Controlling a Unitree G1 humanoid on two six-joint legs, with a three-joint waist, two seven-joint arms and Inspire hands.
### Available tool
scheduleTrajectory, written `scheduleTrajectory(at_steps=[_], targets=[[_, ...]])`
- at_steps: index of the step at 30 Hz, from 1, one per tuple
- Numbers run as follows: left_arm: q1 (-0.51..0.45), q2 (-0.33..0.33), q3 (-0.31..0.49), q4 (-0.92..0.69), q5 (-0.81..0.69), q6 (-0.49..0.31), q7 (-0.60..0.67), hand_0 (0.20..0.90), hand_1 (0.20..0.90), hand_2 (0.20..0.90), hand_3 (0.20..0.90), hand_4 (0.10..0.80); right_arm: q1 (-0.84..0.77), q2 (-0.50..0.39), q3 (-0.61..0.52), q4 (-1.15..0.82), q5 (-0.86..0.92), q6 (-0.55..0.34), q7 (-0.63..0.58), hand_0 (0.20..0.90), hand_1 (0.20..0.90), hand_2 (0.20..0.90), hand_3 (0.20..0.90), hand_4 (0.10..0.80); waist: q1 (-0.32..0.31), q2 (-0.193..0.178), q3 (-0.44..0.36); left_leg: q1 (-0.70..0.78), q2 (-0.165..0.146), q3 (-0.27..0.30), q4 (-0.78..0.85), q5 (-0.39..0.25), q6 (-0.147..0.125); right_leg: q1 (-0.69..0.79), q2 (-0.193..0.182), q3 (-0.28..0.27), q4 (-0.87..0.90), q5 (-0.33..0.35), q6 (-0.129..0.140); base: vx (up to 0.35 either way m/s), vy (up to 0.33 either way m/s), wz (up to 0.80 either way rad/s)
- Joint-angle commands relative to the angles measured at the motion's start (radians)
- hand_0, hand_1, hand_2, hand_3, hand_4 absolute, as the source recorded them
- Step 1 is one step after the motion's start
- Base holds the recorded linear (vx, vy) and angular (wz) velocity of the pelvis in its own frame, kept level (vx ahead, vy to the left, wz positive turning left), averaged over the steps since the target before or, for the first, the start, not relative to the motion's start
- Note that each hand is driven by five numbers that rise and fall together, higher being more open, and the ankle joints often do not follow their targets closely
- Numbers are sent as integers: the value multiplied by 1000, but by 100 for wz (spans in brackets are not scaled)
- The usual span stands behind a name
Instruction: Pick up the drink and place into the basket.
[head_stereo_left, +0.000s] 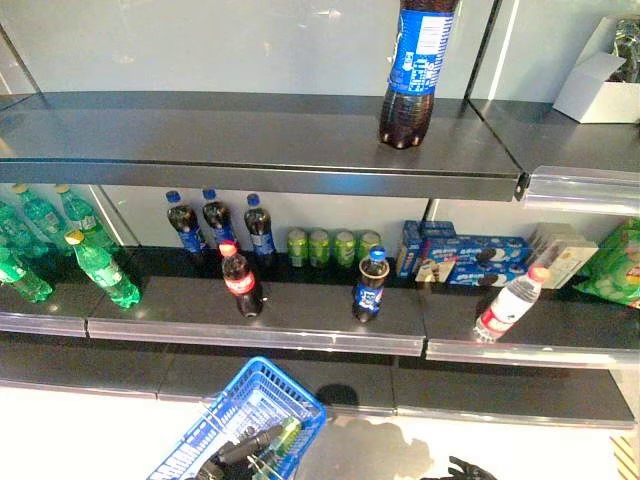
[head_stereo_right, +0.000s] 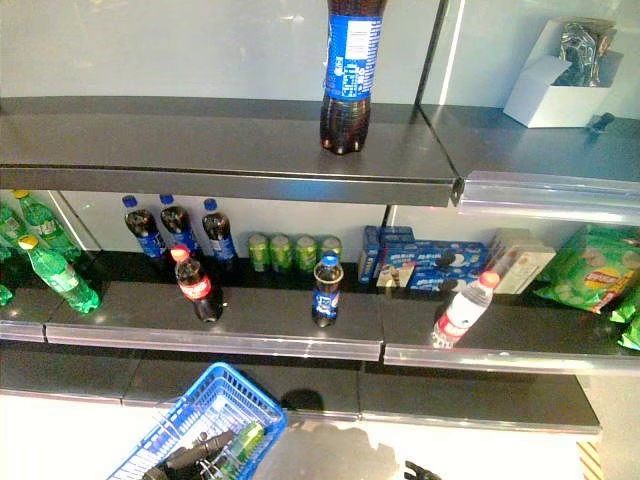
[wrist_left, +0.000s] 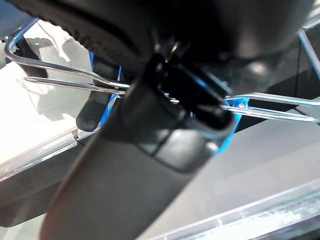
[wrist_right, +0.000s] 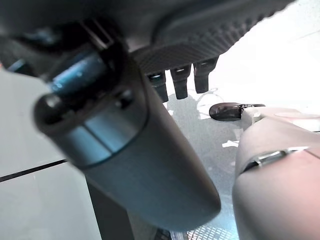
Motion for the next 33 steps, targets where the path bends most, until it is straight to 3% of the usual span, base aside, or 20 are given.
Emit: scheduleTrajectory(at_steps=[1,20,22,24,26,31,33], targets=[[-68,23,16,-22,16,-67,-91,300,300,300,200,100,-82,-31,28,35,12,-21,-4,900,900,900,900,800,16,3,-15,12,-32,89,0,-13,22,18,42,118,59,-42,0,0,0,0],[-57,19,13,-14,60,-75,-111,300,300,300,200,100,-73,-26,28,25,33,-14,-11,900,900,900,900,800,1,-6,-12,31,-27,105,0,-10,20,21,59,137,34,-31,-5,6,-12,0],[-46,13,11,-14,57,-82,-121,300,300,300,200,100,-79,-35,29,16,34,2,-18,900,900,900,900,800,9,-11,-3,27,-43,65,49,-35,24,24,59,167,28,-30,-10,9,20,-18],[-28,4,20,-29,40,-90,-126,300,300,300,200,100,-93,-55,36,4,23,21,-15,900,900,900,900,800,32,-25,5,-26,-79,-60,155,-75,28,8,62,234,47,-31,-24,-59,131,-39],[-22,-1,20,-40,27,-88,-131,300,300,300,200,100,-88,-61,33,7,36,13,-26,900,900,900,900,800,37,-27,14,-42,-100,-107,175,-83,37,0,67,272,59,-31,-28,-103,207,-84],[-51,2,6,-3,61,-92,-162,300,300,300,200,100,-50,-60,-19,39,64,-38,-54,900,900,900,900,800,-8,-29,24,-17,-119,-87,123,-83,61,-40,51,324,78,-8,2,-96,172,-114],[-68,16,-6,2,54,-86,-169,300,300,300,200,100,-24,-70,-54,63,71,-62,-32,900,900,900,900,800,-40,-34,37,4,-124,-70,77,-80,67,-113,19,358,72,79,54,-139,34,-97]])
